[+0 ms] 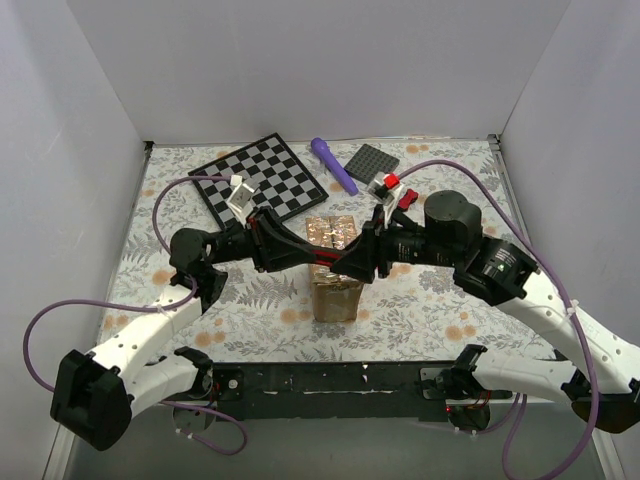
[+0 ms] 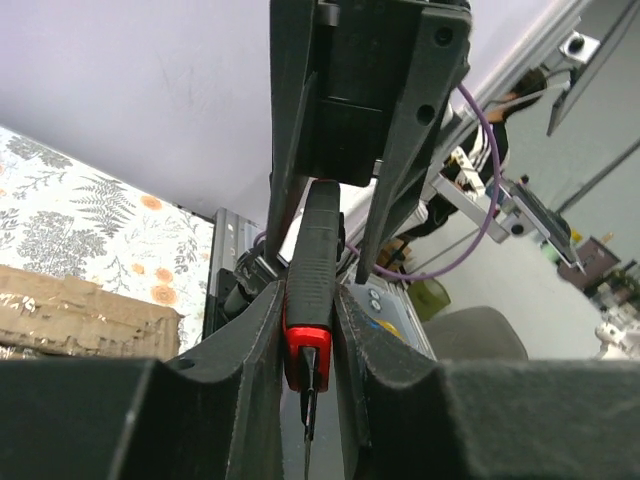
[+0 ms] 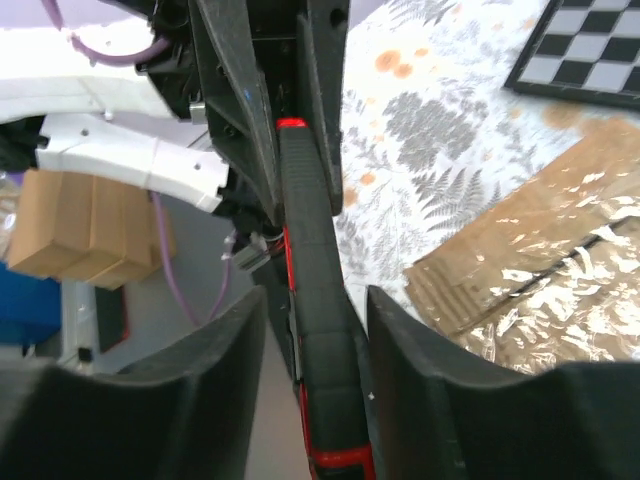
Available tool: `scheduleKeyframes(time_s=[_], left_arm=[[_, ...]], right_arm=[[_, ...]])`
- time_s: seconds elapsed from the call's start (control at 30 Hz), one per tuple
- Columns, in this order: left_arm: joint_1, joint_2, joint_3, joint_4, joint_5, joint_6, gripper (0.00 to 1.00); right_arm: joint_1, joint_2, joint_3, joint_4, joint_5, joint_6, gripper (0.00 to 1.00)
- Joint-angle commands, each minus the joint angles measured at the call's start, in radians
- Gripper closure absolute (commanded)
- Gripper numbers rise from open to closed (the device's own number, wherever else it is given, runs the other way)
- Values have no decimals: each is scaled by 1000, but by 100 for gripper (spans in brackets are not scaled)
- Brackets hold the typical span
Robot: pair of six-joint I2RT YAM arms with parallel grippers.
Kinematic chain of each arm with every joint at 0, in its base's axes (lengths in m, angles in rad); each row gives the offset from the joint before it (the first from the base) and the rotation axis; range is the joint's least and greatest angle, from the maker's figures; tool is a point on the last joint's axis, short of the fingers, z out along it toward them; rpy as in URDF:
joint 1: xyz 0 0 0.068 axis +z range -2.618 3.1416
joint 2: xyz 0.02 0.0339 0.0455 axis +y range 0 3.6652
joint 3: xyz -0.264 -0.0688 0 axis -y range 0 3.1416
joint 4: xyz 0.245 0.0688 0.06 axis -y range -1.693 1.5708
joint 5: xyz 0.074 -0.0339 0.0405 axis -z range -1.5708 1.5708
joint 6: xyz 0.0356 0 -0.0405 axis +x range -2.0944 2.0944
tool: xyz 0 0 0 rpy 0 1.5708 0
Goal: Unpack the express box
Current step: Adjust the knife.
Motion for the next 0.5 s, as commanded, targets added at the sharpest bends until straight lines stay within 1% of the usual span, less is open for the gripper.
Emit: scheduleKeyframes(time_s=[0.0,0.03,0.07,0.1,0.17,0.23,0.27,0.37,0.4,0.47], left_arm=[[-2,-36,-38,63,-135,-52,100],[0,-39,-46,68,-174,-58,100],[0,-39,-48,71,-187,-60,100],[0,-39,-46,57,-202,-57,100],[0,-36,-40,42,-231,-52,100],[0,-40,-46,31,-263,-55,100],[-2,-43,-58,31,-314,-60,100],[0,-60,-100,68,-407,-103,100],[-2,-63,-106,97,-426,-114,100],[-3,-63,-106,103,-446,-124,100]], right_arm=[[-8,-90,-80,229,105,69,39],[-8,-115,-97,259,111,96,36],[-8,-124,-137,321,122,106,34],[-8,-132,-152,344,138,115,31],[-8,-150,-194,407,154,138,30],[-8,-159,-212,434,168,150,28],[-8,-164,-235,453,175,158,27],[-8,-193,-300,525,211,205,22],[-8,-199,-342,579,226,216,9],[-8,-210,-376,624,247,235,9]])
